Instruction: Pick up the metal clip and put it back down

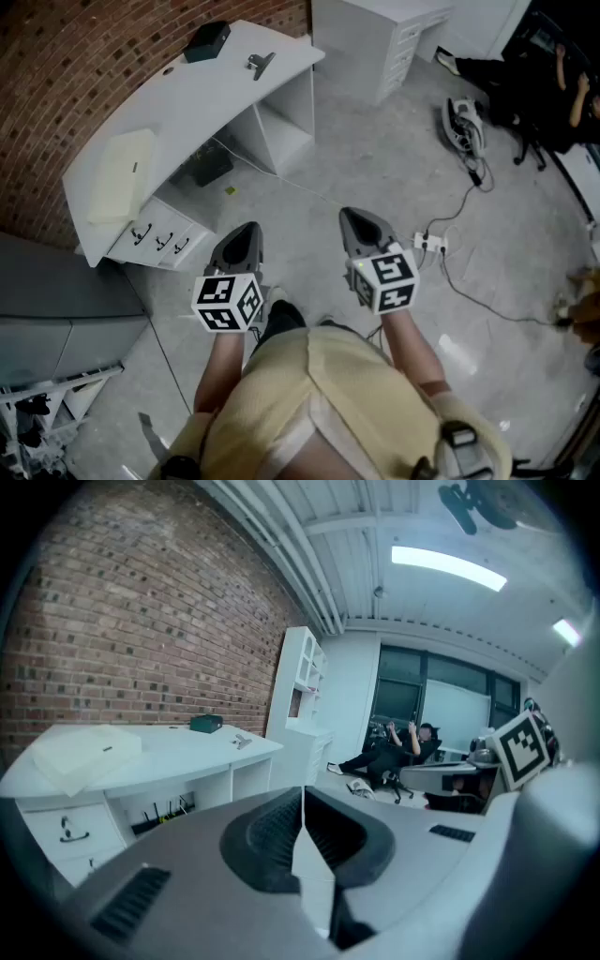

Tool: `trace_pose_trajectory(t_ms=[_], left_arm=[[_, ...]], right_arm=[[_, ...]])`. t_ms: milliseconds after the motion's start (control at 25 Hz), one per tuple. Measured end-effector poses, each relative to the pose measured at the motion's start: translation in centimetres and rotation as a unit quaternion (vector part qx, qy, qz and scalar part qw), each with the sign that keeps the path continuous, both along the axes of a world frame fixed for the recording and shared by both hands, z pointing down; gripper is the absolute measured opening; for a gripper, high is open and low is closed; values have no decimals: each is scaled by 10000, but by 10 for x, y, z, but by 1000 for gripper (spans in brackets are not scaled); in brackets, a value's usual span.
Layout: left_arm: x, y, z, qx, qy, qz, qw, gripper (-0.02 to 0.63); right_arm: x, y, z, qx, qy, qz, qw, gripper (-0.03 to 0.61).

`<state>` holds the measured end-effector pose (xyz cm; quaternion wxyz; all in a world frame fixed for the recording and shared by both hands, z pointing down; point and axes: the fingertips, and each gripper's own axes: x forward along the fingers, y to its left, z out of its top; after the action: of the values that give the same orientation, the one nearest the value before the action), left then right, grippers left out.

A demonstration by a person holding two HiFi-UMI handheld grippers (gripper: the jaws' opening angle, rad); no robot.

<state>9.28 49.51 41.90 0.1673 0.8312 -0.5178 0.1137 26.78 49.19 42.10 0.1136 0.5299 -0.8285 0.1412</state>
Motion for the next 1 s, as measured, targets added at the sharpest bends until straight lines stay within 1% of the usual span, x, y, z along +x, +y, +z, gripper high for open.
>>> trace_pose_trajectory(t_ms=[80,160,360,600,720,880,1000], left_arm=[[0,2,-1,108,-281,-3,9995,11],[0,4,-4,194,-421,-10,9989,11],[-2,14,-11,293,-259,-3,9992,11],[-9,13,9,-19,-307,-101,9995,11],[-8,-2,13,-52,-270,-48,9996,11],[-6,-32,11,74,-248,44,9997,3],[-10,-55,12,21,-217,121,9997,3]], right_arm=[[1,3,3,-48,-15,0,10000,3],[1,6,2,-53,-75,23,10000,3],[3,18,7,-137,-284,32,9995,3],[-1,24,19,-263,-467,10,9986,3],[-2,17,21,-240,-431,35,9988,5],[2,0,21,-155,-337,250,9990,5],[2,-17,26,-260,-271,334,9987,5]])
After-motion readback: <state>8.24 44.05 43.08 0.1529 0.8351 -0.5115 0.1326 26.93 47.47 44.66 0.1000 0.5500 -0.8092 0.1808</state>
